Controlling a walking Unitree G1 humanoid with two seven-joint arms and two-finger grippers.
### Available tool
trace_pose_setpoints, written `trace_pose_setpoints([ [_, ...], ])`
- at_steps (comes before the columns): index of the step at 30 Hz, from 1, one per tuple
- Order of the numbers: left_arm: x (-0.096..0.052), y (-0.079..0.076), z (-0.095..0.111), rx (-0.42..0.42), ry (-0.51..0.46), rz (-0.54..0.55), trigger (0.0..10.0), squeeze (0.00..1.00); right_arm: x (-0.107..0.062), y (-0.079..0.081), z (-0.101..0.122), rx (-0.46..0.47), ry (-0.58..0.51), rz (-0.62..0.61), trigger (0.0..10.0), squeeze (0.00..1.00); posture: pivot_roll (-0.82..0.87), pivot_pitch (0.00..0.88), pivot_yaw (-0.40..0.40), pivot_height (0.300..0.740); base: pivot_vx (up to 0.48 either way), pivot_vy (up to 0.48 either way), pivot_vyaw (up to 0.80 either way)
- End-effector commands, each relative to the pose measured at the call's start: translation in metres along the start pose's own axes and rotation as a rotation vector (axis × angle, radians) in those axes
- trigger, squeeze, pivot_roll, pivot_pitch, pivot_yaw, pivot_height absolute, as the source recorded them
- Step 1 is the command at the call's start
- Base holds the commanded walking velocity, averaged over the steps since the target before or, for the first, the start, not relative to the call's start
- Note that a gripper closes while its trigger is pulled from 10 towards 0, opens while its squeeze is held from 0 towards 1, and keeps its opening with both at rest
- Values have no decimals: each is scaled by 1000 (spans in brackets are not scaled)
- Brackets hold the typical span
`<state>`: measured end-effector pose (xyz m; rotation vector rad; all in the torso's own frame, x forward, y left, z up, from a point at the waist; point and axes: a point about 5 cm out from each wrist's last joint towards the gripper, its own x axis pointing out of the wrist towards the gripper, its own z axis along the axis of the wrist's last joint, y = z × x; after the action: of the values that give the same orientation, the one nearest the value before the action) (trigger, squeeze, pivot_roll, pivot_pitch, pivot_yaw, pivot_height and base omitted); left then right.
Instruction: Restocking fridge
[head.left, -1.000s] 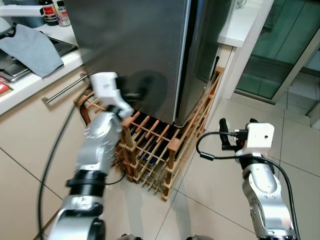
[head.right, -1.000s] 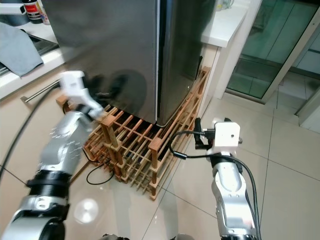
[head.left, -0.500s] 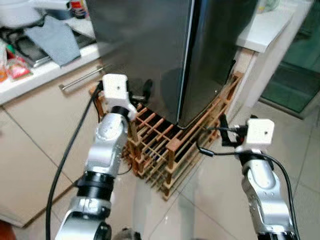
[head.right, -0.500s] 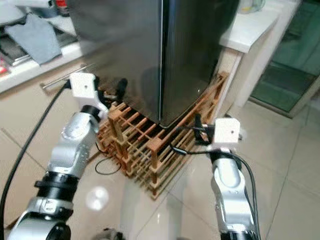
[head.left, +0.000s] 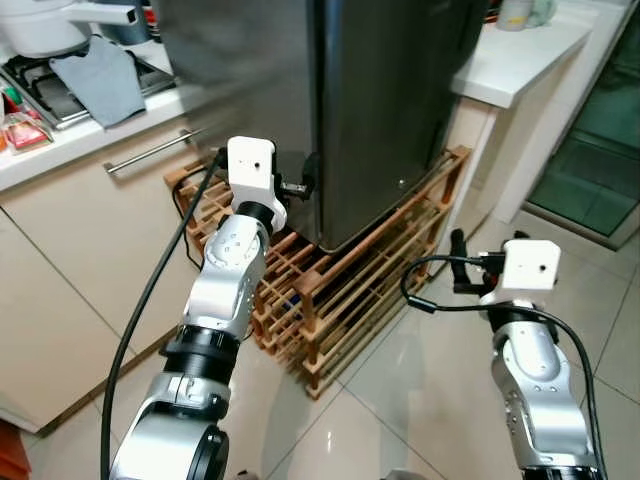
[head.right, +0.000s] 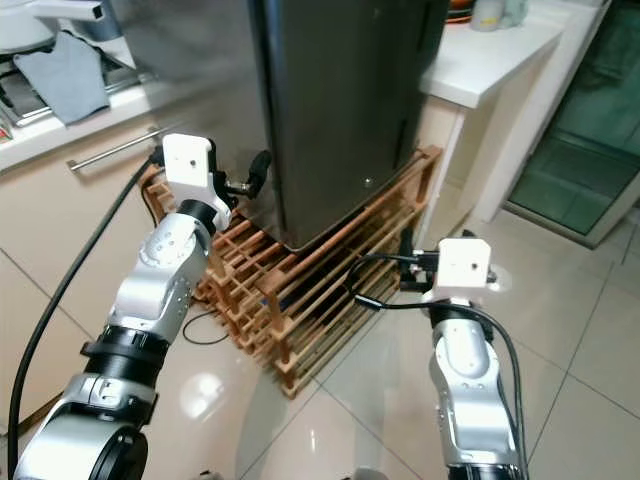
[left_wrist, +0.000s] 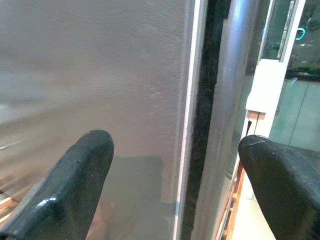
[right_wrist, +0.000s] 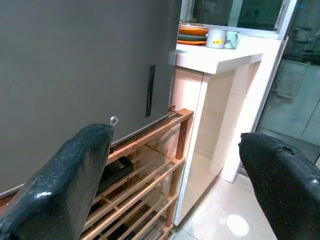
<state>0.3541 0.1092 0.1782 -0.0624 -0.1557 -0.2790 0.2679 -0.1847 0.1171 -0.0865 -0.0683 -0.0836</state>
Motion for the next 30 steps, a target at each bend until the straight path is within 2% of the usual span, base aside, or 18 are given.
trace_pose_setpoints([
  [1,-1,4,1,29,-1,1,10000,0,2,10,-1,20,2,28,10000,27,-145,0,43,740,0,469,-781],
  [14,13,-15,19,5,-71,-53,10000,0,15,20,-2,24,-6,70,10000,31,-104,0,18,740,0,465,-780],
  [16,15,-20,20,8,-77,-65,10000,0,17,21,-2,24,-8,72,10000,27,-102,0,19,740,336,206,-778],
  [19,13,-24,20,62,-88,-96,10000,0,19,22,0,33,-22,74,10000,35,-100,0,16,740,302,0,-258],
  [22,9,-21,16,108,-69,-104,10000,0,20,24,3,31,-30,76,10000,31,-95,0,16,740,0,0,0],
  [23,0,-14,9,112,-49,-114,10000,0,19,23,6,32,-41,80,10000,31,-98,0,18,740,0,0,0],
  [24,0,-14,9,112,-49,-114,10000,0,19,23,6,32,-41,80,10000,31,-98,0,18,740,0,0,0],
  [25,-9,-5,3,129,-30,-107,10000,0,18,20,8,35,-48,76,10000,31,-96,0,18,740,0,0,0],
  [27,-34,18,-16,155,40,-68,10000,0,10,12,7,48,-46,56,10000,31,-99,0,15,740,0,0,0],
  [29,-65,45,-37,146,130,29,10000,0,-1,3,0,47,-24,39,10000,31,-100,0,13,740,0,0,0],
  [30,-65,45,-37,146,130,29,10000,0,-1,3,0,47,-24,39,10000,31,-100,0,13,740,0,0,0],
])
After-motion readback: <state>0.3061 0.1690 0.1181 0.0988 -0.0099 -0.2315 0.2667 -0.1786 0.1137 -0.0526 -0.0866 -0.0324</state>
